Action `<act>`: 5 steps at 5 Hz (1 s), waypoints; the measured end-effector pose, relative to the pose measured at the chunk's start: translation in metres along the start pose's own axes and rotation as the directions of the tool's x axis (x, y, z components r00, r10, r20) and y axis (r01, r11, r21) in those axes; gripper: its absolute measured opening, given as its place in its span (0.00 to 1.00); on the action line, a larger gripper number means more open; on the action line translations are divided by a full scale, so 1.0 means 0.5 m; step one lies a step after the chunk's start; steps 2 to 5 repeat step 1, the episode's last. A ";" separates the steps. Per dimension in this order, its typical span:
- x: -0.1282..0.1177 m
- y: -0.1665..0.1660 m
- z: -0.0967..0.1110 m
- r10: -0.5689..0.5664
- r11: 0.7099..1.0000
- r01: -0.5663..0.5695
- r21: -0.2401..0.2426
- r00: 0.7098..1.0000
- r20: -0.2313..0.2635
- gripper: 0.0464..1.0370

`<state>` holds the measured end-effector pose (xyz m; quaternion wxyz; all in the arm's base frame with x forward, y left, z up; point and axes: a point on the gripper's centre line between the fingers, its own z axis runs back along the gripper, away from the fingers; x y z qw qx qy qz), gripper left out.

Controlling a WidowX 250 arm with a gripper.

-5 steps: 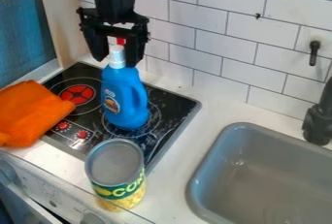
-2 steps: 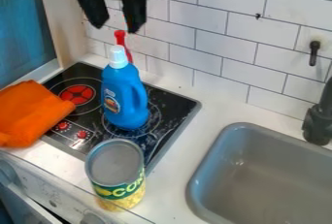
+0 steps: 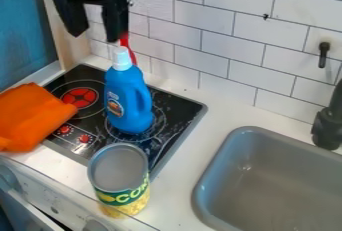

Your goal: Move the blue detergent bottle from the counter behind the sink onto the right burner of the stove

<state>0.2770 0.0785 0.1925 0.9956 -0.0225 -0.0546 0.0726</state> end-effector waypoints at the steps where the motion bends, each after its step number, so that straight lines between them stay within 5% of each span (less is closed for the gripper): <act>1: -0.034 0.009 -0.026 0.001 1.000 0.002 0.029 0.996 -0.091 0.97; 5: -0.034 0.009 -0.026 0.001 1.000 0.002 0.029 0.996 -0.091 0.97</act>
